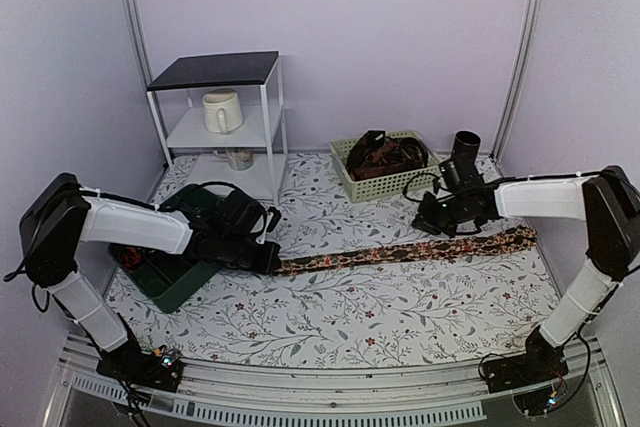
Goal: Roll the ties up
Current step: Smooth out the tie at the center of the board, then roll the tie at the center of the board.
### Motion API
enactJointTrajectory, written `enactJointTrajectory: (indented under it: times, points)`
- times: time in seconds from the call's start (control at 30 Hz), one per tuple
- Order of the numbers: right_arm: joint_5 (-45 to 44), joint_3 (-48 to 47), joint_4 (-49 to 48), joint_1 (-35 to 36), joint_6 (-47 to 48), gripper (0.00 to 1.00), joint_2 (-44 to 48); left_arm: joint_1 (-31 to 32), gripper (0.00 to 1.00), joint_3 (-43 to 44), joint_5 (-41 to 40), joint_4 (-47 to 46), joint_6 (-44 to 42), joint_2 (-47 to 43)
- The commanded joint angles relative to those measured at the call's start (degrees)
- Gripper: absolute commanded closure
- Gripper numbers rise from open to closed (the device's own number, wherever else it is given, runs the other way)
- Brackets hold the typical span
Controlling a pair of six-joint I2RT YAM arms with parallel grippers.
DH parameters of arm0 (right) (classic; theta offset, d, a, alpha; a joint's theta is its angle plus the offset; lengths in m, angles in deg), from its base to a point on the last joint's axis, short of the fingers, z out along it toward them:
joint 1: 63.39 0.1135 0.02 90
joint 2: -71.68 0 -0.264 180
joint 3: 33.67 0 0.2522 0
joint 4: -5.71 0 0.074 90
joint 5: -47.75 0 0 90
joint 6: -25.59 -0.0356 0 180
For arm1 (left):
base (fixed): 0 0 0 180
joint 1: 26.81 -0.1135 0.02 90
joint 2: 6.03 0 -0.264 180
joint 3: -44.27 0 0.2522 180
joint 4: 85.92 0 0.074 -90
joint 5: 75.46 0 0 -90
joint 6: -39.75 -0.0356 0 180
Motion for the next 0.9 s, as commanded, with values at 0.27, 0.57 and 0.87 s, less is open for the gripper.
enactJointTrajectory:
  times: [0.27,0.57,0.87]
  points:
    - [10.20,-21.57,-10.48,18.87,-4.72,1.00,-24.39,0.79,1.00,-3.04,-4.09,2.55,-0.73,3.80]
    - [13.59,-28.82,-11.85,24.40,-7.03,1.00,-33.13,0.84,1.00,-3.19,-4.97,2.71,-1.01,3.66]
    - [15.18,-27.51,-12.97,25.96,-9.64,1.00,-38.17,0.84,1.00,-3.80,-5.30,2.69,0.45,2.99]
